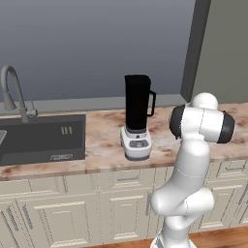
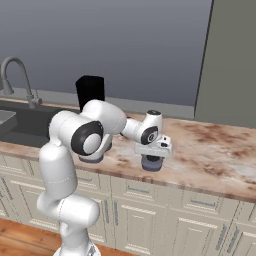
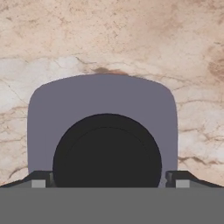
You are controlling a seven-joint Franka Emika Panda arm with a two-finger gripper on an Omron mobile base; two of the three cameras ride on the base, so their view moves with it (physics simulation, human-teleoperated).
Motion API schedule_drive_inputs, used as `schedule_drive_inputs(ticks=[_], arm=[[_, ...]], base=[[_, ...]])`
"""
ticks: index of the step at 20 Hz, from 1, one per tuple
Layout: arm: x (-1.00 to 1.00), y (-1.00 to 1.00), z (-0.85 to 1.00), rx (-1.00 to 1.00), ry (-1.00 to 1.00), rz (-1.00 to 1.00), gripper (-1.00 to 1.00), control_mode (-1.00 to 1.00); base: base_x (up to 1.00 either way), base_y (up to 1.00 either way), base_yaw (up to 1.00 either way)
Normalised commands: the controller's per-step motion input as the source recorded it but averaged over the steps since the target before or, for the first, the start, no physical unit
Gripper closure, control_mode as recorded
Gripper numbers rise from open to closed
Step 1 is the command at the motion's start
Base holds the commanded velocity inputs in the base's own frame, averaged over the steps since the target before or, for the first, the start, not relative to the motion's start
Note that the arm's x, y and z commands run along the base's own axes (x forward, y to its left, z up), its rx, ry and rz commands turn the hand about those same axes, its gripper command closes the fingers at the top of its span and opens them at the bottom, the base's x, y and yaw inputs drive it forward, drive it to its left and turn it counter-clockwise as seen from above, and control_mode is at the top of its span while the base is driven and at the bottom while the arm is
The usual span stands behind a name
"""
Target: Grab the lemon wedge and onion from the fridge, place them in the blender, close the lid, and turn on the blender to create a marinade.
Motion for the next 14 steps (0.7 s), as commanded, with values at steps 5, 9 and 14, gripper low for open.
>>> schedule_drive_inputs(ticks=[5,9,14], arm=[[0.0,0.0,-0.27,-0.01,0.0,0.0,1.0,-1.0],[0.0,0.0,-0.02,0.0,0.0,0.0,1.0,-1.0],[0.0,-0.01,0.0,0.0,0.0,0.0,1.0,-1.0]], base=[[0.0,0.0,0.0],[0.0,0.0,0.0],[0.0,0.0,0.0]])
